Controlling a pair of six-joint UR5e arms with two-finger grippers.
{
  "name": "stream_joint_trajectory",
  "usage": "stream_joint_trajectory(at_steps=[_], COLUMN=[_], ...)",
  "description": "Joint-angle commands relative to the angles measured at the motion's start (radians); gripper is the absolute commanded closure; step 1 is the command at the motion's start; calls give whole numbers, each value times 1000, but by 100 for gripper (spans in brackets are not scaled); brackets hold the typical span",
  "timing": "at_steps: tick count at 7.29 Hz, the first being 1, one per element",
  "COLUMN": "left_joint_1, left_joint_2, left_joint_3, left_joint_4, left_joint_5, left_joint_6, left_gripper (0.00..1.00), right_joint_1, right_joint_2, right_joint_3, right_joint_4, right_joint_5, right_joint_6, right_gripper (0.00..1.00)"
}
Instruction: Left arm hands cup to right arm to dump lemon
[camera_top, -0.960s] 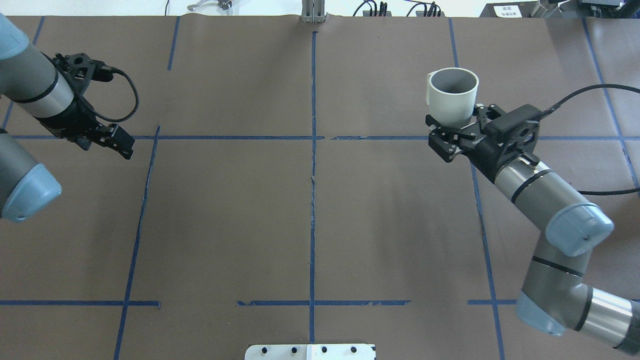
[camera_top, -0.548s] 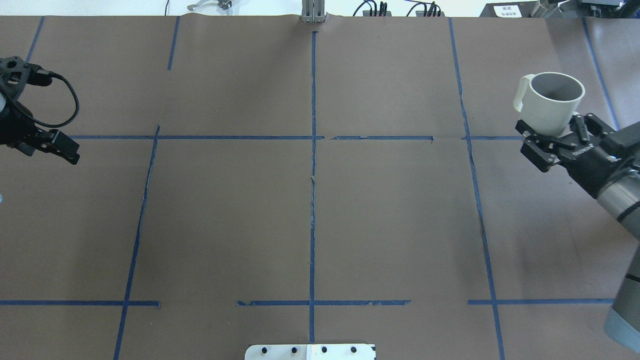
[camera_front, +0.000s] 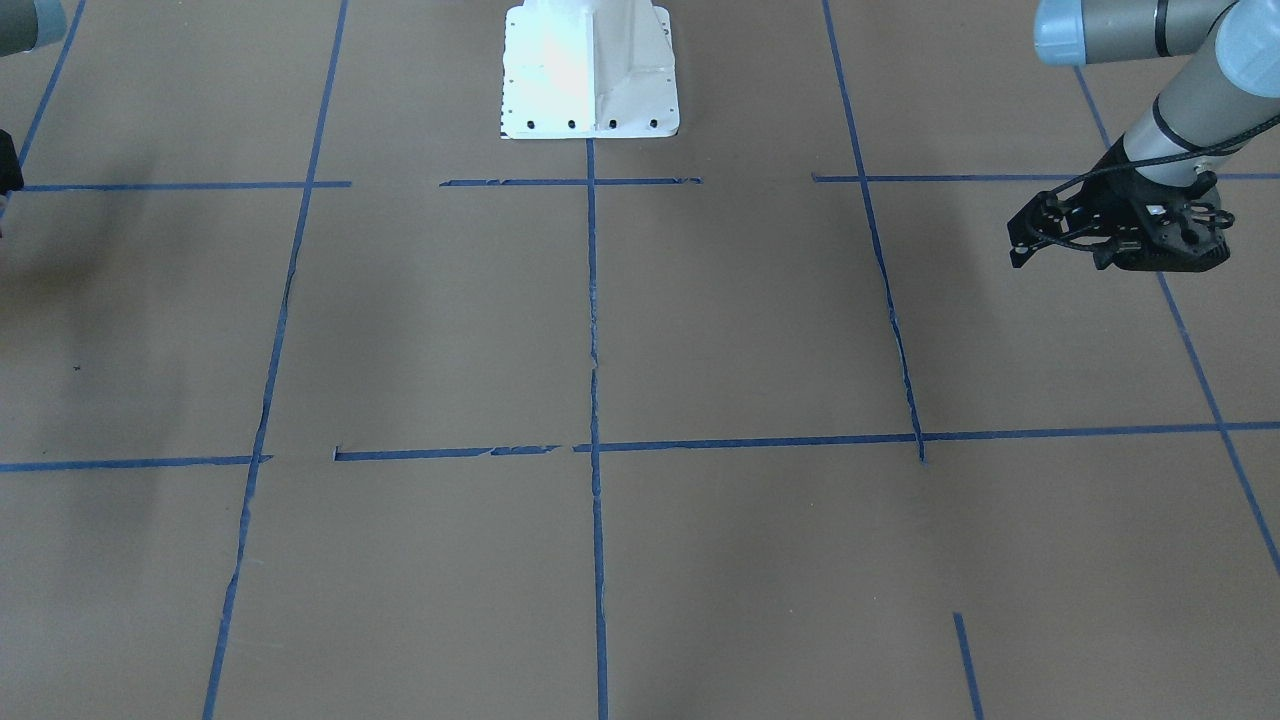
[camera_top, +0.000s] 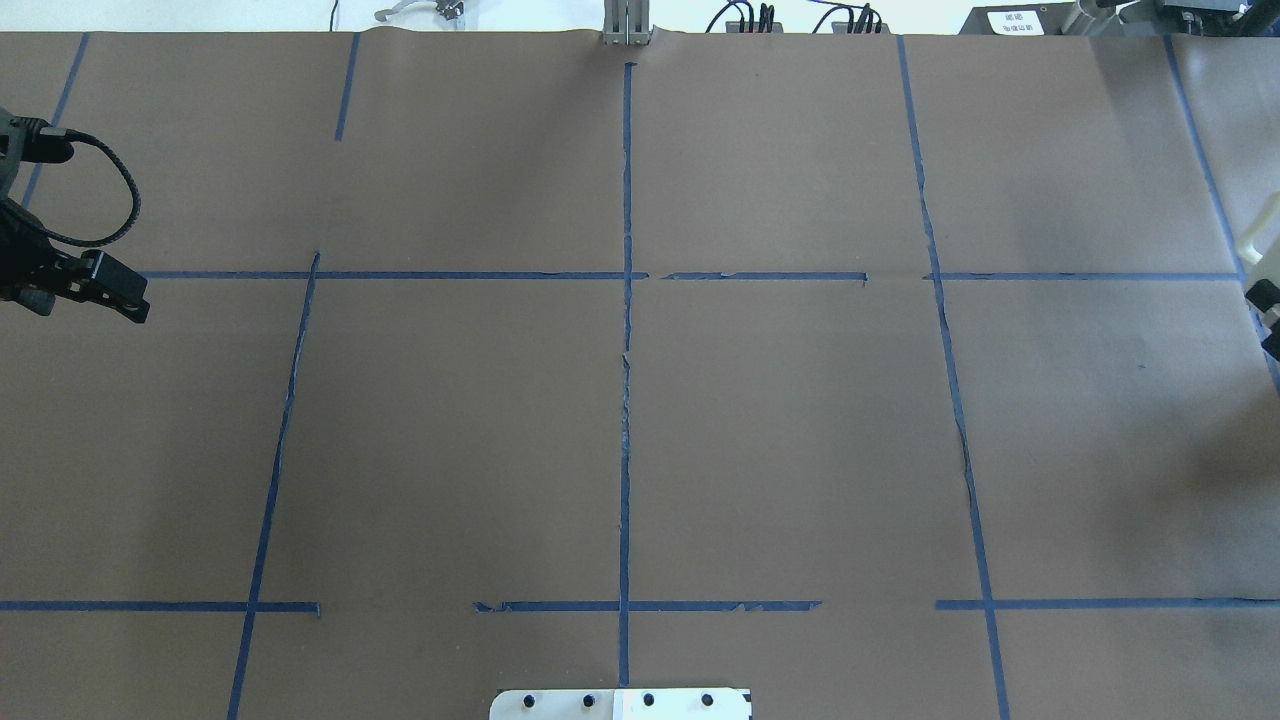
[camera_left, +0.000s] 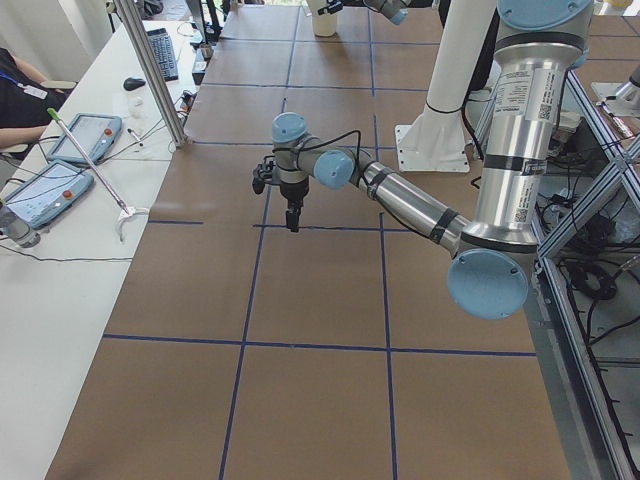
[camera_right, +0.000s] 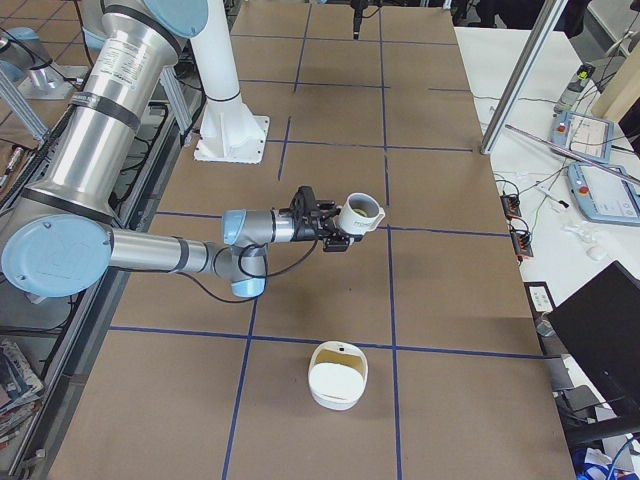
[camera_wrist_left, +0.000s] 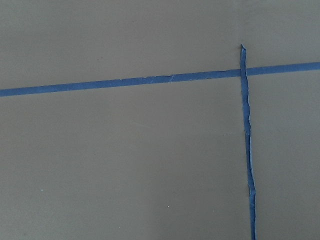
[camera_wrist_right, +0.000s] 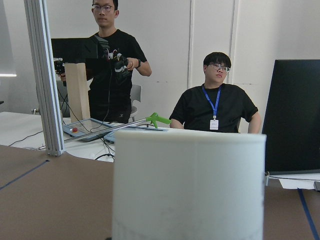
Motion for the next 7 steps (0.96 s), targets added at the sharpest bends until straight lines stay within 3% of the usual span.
stream_joint_trajectory(at_steps=[1,3,7], left_joint_1=[1,1,1], left_joint_2=[0,-3,-6], left_joint_3=[-2,-10,-22], left_joint_4=[0,1,5], left_joint_5=[0,0,0], left_joint_6=[-4,-7,-9], left_gripper=[0,0,0], right_joint_1=[23,37,93], right_joint_2=[-6,0,67], right_joint_3=[-186,-261,-395], right_joint_4=[271,369,449], right_joint_5=[1,1,1], right_joint_6=[183,434,982], right_gripper=[90,90,89])
